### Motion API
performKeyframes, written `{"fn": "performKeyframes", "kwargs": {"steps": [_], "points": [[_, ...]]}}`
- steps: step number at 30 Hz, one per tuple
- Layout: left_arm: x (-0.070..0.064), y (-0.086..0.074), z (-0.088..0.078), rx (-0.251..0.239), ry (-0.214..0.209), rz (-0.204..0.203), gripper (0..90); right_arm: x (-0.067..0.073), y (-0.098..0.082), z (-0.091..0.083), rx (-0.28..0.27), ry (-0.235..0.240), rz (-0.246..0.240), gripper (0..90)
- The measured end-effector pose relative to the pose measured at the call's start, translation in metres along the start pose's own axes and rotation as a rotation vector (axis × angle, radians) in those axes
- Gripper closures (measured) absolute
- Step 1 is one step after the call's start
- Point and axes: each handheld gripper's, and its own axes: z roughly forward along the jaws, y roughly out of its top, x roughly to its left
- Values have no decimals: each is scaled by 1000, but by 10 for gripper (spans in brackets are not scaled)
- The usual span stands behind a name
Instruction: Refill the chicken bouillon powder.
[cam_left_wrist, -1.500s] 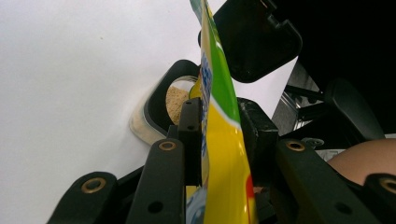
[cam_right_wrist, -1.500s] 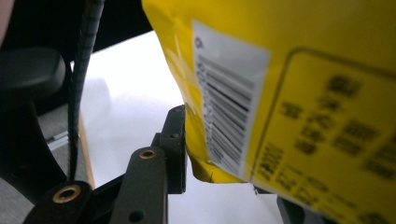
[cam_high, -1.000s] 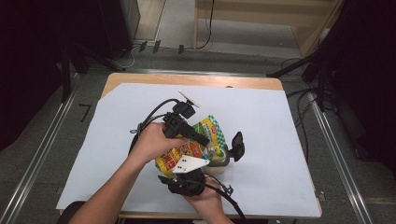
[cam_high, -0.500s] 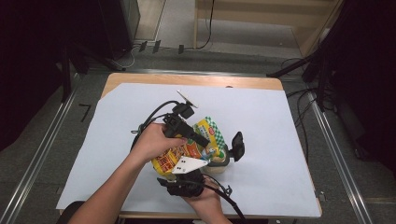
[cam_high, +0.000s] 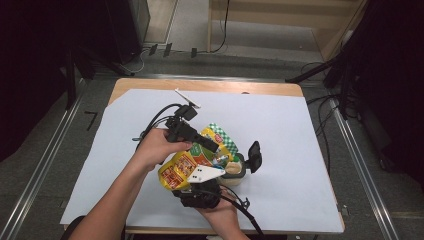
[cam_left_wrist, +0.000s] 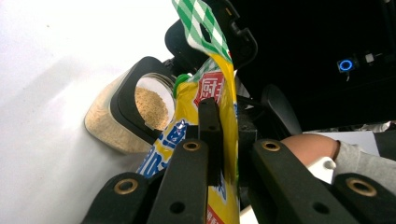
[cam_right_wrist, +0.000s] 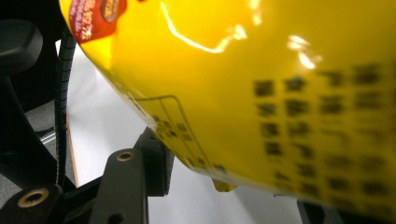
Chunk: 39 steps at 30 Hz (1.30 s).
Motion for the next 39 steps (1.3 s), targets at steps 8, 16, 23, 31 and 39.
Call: {"fn": "performKeyframes", "kwargs": {"steps": [8, 16, 23, 31, 39], "points": [[3, -4, -11, -19, -32, -10, 881, 1, 0, 0, 2, -14, -24, 511], [9, -10, -30, -70, -66, -26, 884, 1, 1, -1, -5, -24, -29, 497], [12, -13, -48, -131, -77, -27, 883, -2, 2, -3, -14, -36, -17, 493], [14, -19, -72, -204, -28, -20, 891, -9, 3, -8, -22, -69, 16, 488], [17, -24, -93, -276, 2, -23, 892, -15, 7, -13, -40, -82, 37, 484]]}}
